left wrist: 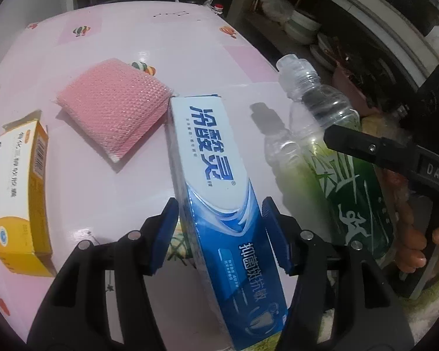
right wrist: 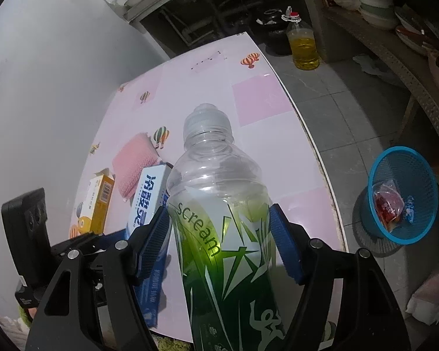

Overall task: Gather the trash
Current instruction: 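Lower the left gripper onto the blue toothpaste box and grasp it while the right holds the bottle, then hold the toothpaste box and bottle above the table with both grippers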

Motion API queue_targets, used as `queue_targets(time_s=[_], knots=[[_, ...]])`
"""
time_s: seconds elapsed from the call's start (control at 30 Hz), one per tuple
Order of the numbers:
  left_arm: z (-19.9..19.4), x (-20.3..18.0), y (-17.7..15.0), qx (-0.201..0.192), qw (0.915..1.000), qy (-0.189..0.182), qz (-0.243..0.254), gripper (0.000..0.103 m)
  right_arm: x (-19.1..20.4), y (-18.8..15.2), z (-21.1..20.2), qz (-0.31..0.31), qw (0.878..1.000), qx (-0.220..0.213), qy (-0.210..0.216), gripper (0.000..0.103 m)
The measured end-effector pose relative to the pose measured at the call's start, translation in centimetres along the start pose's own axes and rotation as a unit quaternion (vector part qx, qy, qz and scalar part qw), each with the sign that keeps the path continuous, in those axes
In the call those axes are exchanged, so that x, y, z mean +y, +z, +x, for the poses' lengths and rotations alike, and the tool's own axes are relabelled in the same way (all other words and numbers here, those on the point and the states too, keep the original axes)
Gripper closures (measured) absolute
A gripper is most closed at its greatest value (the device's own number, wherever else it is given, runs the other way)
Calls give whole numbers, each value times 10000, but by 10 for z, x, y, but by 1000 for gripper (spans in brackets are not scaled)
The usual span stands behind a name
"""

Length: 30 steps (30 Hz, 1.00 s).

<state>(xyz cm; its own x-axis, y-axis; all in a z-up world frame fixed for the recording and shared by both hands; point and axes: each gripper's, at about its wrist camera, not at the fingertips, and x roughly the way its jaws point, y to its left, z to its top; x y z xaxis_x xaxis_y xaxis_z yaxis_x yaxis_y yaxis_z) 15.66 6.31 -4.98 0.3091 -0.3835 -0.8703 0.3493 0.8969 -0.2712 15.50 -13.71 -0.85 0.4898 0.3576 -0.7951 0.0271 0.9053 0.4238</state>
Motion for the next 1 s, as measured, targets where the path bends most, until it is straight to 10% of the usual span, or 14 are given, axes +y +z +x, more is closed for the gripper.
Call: queue_targets(time_s=[1.0], knots=[[10, -16, -5, 108, 9992, 264, 269, 49, 2, -6, 14, -489, 9928, 1027, -380, 29]])
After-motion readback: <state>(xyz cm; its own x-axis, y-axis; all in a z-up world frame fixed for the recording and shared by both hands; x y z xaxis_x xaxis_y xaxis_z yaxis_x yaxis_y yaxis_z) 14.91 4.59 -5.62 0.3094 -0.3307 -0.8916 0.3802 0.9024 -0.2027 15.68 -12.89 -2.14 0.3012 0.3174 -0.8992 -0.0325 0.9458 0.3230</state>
